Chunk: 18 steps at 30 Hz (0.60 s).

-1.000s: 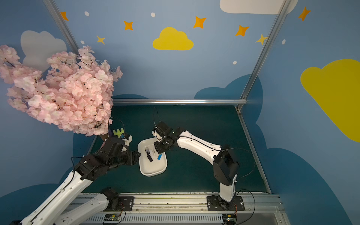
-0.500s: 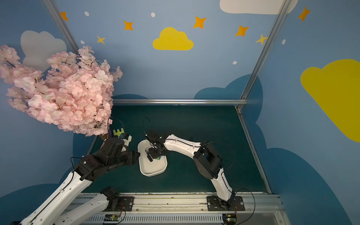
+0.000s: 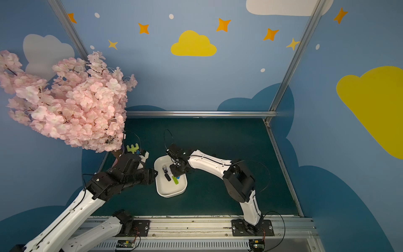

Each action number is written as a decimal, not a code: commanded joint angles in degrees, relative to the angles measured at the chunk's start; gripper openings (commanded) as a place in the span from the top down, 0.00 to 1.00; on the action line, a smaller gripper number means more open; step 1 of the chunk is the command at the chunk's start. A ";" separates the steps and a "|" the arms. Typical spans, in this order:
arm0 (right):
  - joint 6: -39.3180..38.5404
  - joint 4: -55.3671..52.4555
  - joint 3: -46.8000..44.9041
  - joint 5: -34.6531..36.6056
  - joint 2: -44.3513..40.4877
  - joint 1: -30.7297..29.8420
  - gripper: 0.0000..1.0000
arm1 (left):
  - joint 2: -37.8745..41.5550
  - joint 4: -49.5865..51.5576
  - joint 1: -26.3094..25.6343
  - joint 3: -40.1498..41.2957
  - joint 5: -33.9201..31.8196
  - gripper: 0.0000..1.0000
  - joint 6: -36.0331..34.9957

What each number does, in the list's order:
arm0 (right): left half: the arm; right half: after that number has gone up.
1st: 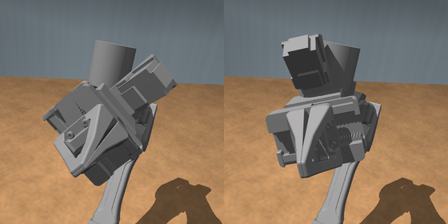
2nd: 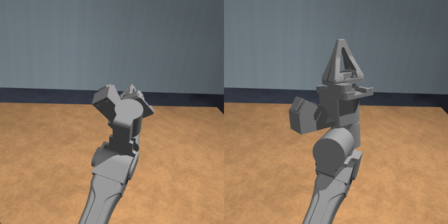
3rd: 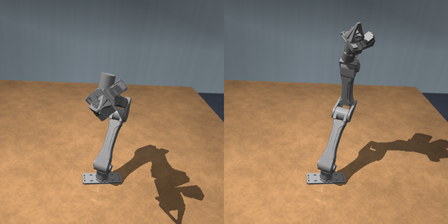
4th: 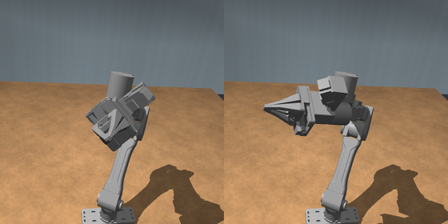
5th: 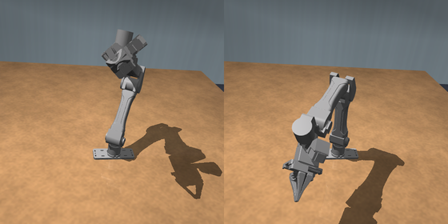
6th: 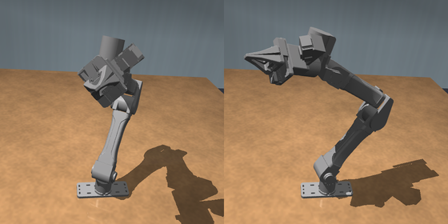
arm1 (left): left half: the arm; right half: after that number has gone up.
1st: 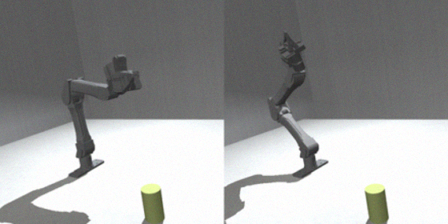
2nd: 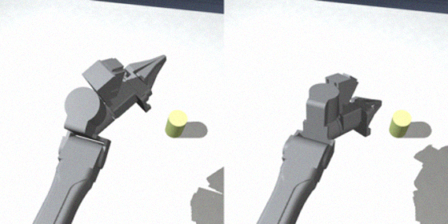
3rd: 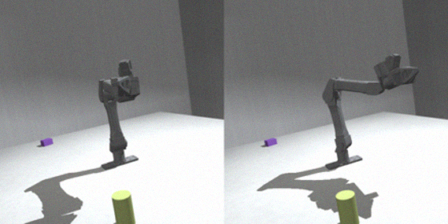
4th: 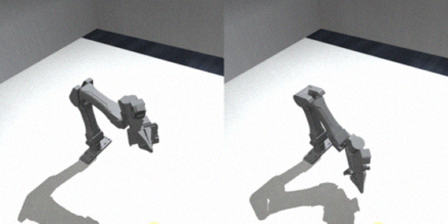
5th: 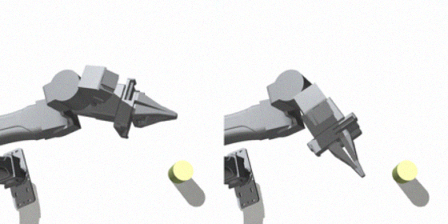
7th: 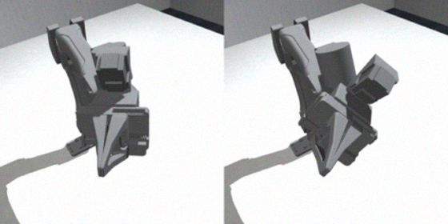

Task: Put the usb flash drive into the storage box
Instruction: Place the USB flash in the storage box, then pick up the USB flash from the center of the board.

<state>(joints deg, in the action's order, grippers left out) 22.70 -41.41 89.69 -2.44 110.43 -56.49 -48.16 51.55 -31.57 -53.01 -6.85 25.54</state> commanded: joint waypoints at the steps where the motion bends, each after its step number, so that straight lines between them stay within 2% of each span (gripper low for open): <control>1: -1.21 0.40 -4.90 1.83 -11.66 6.68 0.66 | -1.91 -1.53 -0.29 0.18 2.86 0.36 -0.47; 5: -0.12 2.30 -15.44 4.71 -23.19 18.08 0.65 | -6.99 -5.86 -1.39 -1.26 7.34 0.41 0.57; 7: 0.85 5.32 -22.13 6.26 -28.22 24.31 0.63 | -11.39 -8.55 -4.53 -3.59 5.93 0.41 1.49; 9: 1.83 8.10 -27.65 6.89 -31.49 30.24 0.62 | -18.17 -10.20 -8.02 -7.85 3.09 0.39 2.12; 12: 3.82 12.31 -34.23 2.04 -34.58 39.94 0.62 | -31.17 -9.94 -12.23 -17.18 -0.15 0.38 2.39; 16: 9.71 16.86 -40.92 1.03 -36.48 46.31 0.62 | -48.69 -8.30 -15.05 -30.80 0.77 0.38 3.08; 18: 9.29 17.83 -42.03 -0.24 -37.10 47.56 0.62 | -56.84 -7.37 -15.77 -37.50 1.42 0.39 3.12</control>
<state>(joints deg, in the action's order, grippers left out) 29.28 -28.47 48.36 0.10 75.81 -9.74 -97.84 42.65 -46.54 -85.03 -5.58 27.94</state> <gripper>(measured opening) 0.379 0.616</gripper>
